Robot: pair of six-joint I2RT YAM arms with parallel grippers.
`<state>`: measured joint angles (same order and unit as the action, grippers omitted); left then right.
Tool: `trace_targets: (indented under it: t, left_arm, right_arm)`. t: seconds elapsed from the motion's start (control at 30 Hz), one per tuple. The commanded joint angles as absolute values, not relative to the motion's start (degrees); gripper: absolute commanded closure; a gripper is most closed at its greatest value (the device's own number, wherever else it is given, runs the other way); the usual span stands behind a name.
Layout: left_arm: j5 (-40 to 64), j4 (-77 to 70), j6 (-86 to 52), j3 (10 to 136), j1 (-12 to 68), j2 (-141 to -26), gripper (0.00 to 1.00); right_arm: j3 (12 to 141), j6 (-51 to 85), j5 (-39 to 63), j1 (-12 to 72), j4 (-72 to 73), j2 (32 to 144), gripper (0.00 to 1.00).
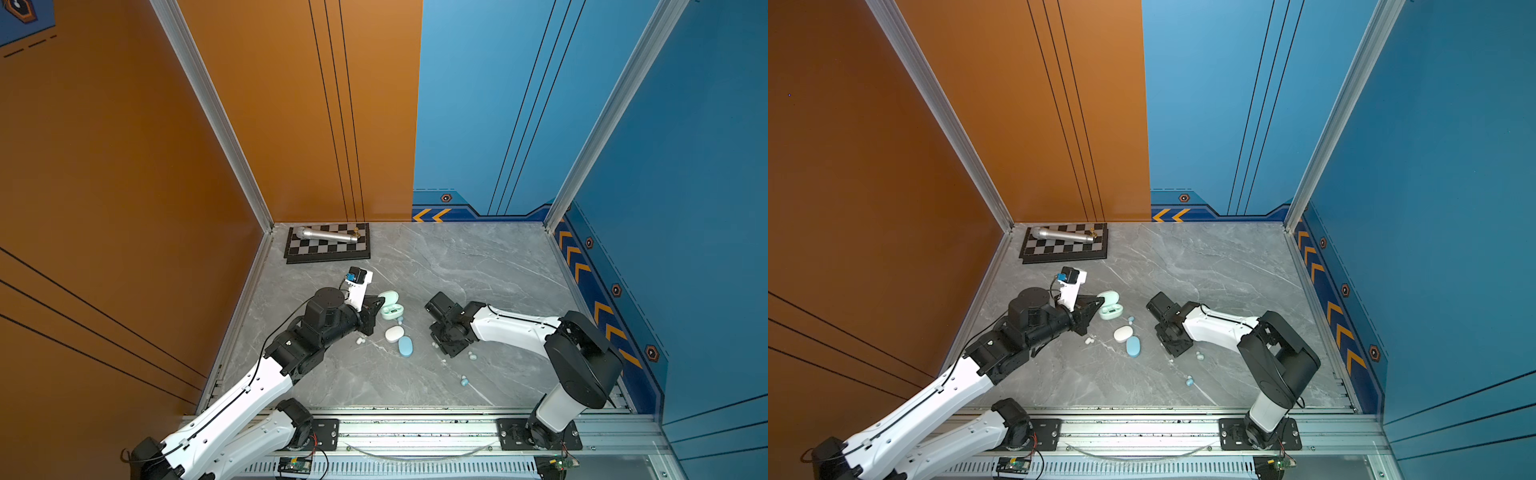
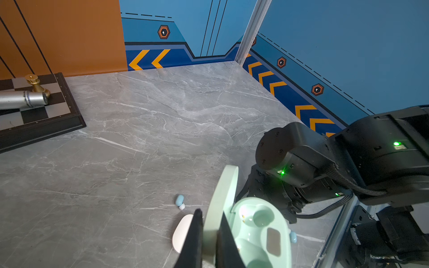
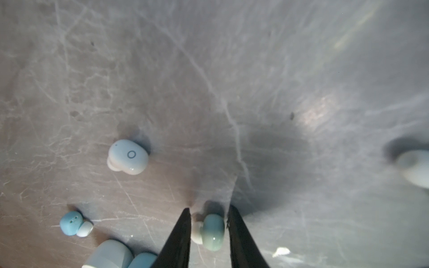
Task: Insert wireless bluetooth earbuds into charging case
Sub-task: Pick up the wireless bluetooth earbud from the center of the table.
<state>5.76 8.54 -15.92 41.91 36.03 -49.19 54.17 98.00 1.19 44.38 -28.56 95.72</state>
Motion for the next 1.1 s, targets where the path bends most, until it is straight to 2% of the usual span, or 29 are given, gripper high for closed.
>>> trace_targets:
  t: [0.0,0.27,0.6,1.07]
  left_arm:
    - [4.8,9.1,-15.1,40.9,35.4,-48.0,1.0]
    - [4.7,9.4,-14.9,40.8,35.3,-47.4,1.0]
    - [4.8,9.5,-14.9,40.5,35.1,-47.2,1.0]
    - [8.8,4.2,-11.2,38.4,35.4,-50.2,1.0]
  right_arm:
    - [54.8,98.6,-0.1,45.1,-29.1,98.2,0.73]
    - [55.0,98.6,-0.2,45.6,-29.1,99.2,0.77]
    - [56.0,95.8,-1.0,45.5,-29.2,98.8,0.88]
    - [66.0,69.4,-5.8,41.4,-40.4,93.5,0.89]
